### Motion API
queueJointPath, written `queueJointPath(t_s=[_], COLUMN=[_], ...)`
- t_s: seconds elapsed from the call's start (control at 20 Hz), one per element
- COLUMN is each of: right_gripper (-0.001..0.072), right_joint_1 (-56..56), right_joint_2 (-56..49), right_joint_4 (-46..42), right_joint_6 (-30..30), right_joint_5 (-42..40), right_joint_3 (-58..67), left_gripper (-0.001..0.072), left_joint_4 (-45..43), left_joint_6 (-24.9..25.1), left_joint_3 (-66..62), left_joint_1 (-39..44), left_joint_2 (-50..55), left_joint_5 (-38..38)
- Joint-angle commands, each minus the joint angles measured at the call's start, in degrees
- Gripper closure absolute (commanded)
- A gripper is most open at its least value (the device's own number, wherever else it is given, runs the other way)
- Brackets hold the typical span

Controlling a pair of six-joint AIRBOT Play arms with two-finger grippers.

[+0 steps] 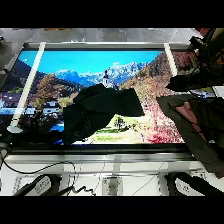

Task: Fold the clothes and pants, and hang the long-sleeved shirts on hangers.

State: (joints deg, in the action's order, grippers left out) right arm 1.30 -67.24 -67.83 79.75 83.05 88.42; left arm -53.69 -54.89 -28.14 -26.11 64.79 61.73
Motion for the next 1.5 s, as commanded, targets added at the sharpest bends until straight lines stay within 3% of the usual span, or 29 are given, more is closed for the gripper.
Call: queueJointPath(t_s=[0.0, 0.1, 0.2, 0.35, 0.55, 0.75, 0.9, 1.0, 1.15, 1.2, 1.3, 1.45], right_gripper=[0.0673, 0.0672, 0.0673, 0.0673, 0.0673, 0.0674, 0.0675, 0.0674, 0.0671, 0.0620, 0.0380, 0.0214], right_joint_1=[0.0, 0.0, 0.0, 0.0, 0.0, -0.4, -5.7, -13.7, -28.8, -33.5, -42.9, -54.2], right_joint_2=[0.0, 0.0, 0.0, 0.0, 0.0, -0.1, -0.1, -0.1, -0.8, -2.1, -5.9, -12.5], right_joint_4=[0.5, 0.5, 0.5, 0.5, 0.5, 2.2, 5.2, 7.7, 7.6, 7.7, 7.8, 7.6], right_joint_6=[0.0, 0.0, 0.0, 0.0, -2.8, -3.5, -11.0, -16.5, -16.4, -16.4, -16.3, -16.4], right_joint_5=[-0.3, -0.8, -1.3, -1.6, -1.3, 3.9, 2.1, -5.3, -31.4, -37.5, -46.6, -54.1], right_joint_3=[0.0, 0.0, 0.0, 0.0, -0.1, -4.7, -12.0, -16.4, -20.7, -20.7, -20.4, -19.6], left_gripper=[0.0283, 0.0307, 0.0495, 0.0682, 0.0683, 0.0684, 0.0684, 0.0684, 0.0684, 0.0683, 0.0684, 0.0684], left_joint_4=[7.2, 8.4, 8.5, 10.1, 10.5, 10.4, 10.5, 10.4, 10.4, 10.5, 10.6, 10.9], left_joint_6=[5.8, 6.4, 6.5, 6.5, 6.5, 5.9, 1.9, -3.7, -10.4, -10.8, -11.1, -14.0], left_joint_3=[0.2, 0.2, 0.1, -1.3, -5.0, -6.6, -6.6, -6.5, -6.4, -6.4, -6.4, -6.4], left_joint_1=[-0.1, -0.1, -0.1, -0.1, -0.1, -0.1, -0.1, -0.1, 0.1, 0.1, 0.6, 0.8], left_joint_2=[5.1, 6.4, 6.5, 6.1, 0.7, -11.9, -22.4, -28.0, -32.5, -33.3, -34.0, -34.0], left_joint_5=[-1.6, -3.4, -5.2, -4.9, -4.0, -3.9, -4.1, -4.1, -3.5, -3.5, -3.4, -3.4])
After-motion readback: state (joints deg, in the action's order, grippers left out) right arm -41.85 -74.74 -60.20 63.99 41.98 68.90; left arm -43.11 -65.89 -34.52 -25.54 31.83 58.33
